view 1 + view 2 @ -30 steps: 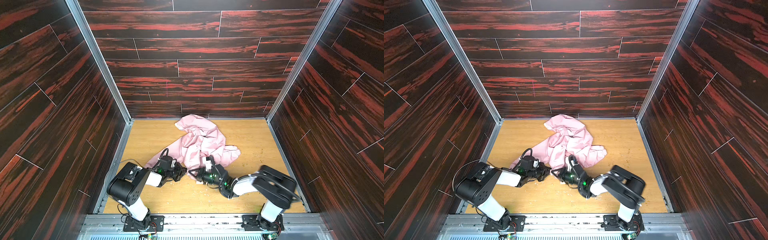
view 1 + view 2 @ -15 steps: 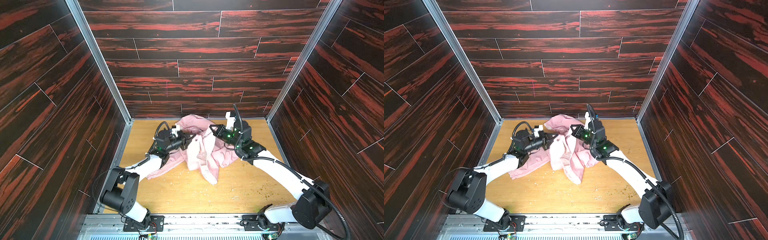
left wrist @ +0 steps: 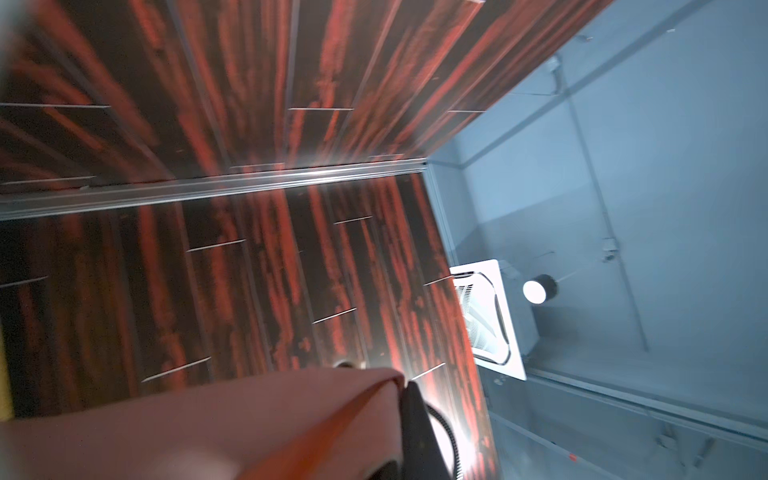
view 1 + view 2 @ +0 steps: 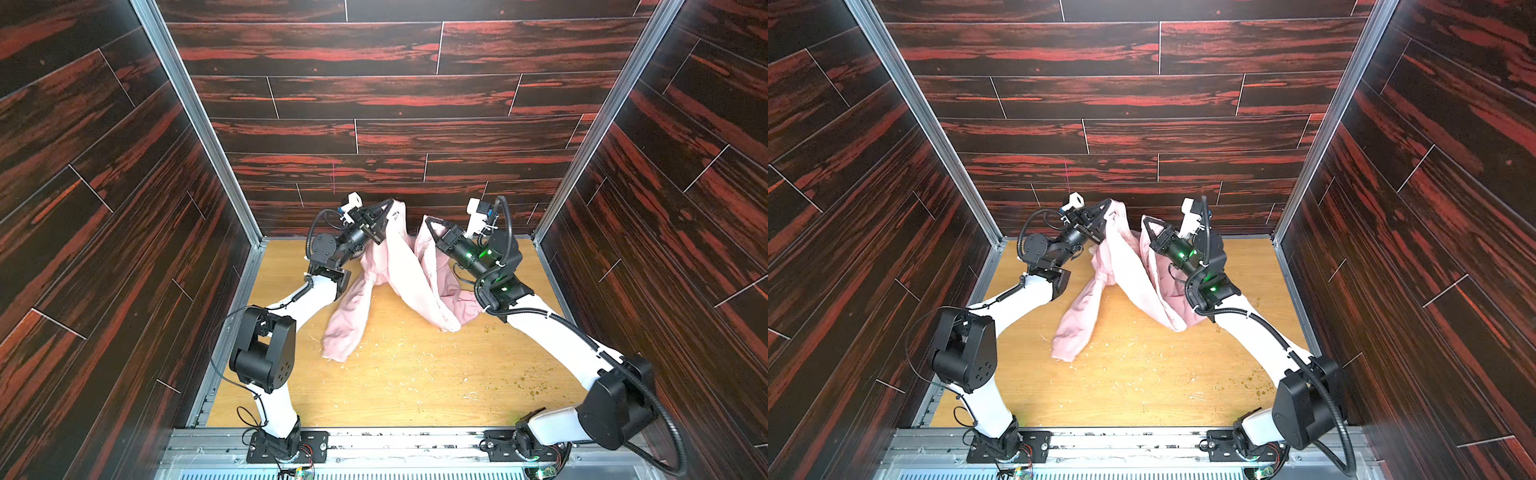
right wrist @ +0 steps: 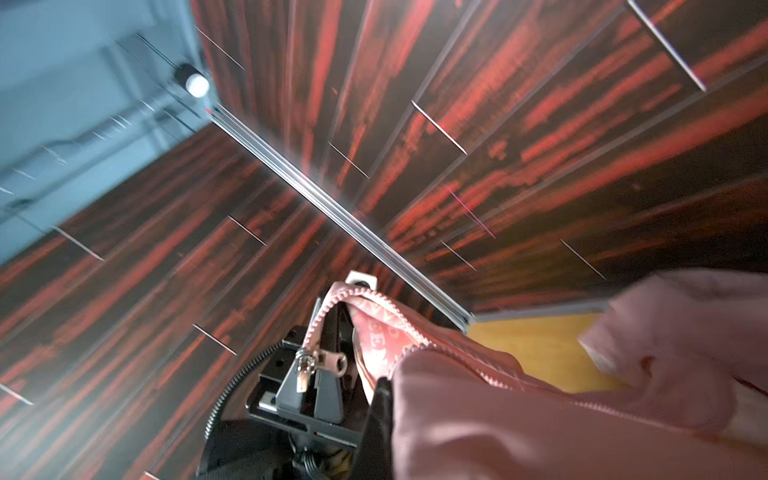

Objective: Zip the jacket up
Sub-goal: 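Lift both grippers with the zipper edges up and away from the robot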

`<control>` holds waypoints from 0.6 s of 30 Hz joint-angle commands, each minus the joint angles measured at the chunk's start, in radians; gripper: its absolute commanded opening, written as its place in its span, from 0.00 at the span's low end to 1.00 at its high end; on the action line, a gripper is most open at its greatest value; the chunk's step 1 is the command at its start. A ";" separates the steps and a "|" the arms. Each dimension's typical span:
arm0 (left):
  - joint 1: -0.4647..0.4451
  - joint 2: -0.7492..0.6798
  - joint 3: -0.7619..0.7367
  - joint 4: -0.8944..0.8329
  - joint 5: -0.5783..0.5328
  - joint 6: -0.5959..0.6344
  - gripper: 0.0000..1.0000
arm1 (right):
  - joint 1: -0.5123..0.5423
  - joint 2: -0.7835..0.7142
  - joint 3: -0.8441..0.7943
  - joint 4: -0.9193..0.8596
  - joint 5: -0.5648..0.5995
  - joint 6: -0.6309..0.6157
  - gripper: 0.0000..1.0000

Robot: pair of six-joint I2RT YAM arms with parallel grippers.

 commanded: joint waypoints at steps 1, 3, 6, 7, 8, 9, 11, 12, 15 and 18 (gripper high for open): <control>-0.002 -0.017 0.019 0.123 -0.076 -0.057 0.00 | 0.024 0.058 0.011 0.270 0.042 0.065 0.00; -0.003 -0.019 0.011 0.133 -0.096 -0.063 0.00 | 0.041 0.083 0.048 0.291 0.047 0.027 0.00; -0.012 -0.012 0.015 0.149 -0.113 -0.073 0.00 | 0.078 0.116 0.092 0.304 0.084 -0.046 0.00; -0.015 -0.010 0.018 0.148 -0.117 -0.074 0.00 | 0.087 0.126 0.106 0.302 0.093 -0.060 0.00; -0.020 -0.009 0.020 0.148 -0.125 -0.073 0.00 | 0.099 0.141 0.118 0.314 0.103 -0.070 0.00; -0.023 -0.007 0.021 0.148 -0.133 -0.074 0.00 | 0.106 0.155 0.125 0.340 0.114 -0.073 0.00; -0.027 -0.004 0.025 0.149 -0.139 -0.076 0.00 | 0.121 0.182 0.131 0.399 0.140 -0.069 0.00; -0.031 -0.002 0.026 0.152 -0.145 -0.077 0.00 | 0.127 0.193 0.133 0.426 0.156 -0.070 0.00; -0.037 0.004 0.025 0.157 -0.159 -0.082 0.00 | 0.142 0.217 0.162 0.446 0.166 -0.090 0.00; -0.042 0.008 0.025 0.158 -0.163 -0.084 0.00 | 0.154 0.228 0.186 0.441 0.174 -0.116 0.00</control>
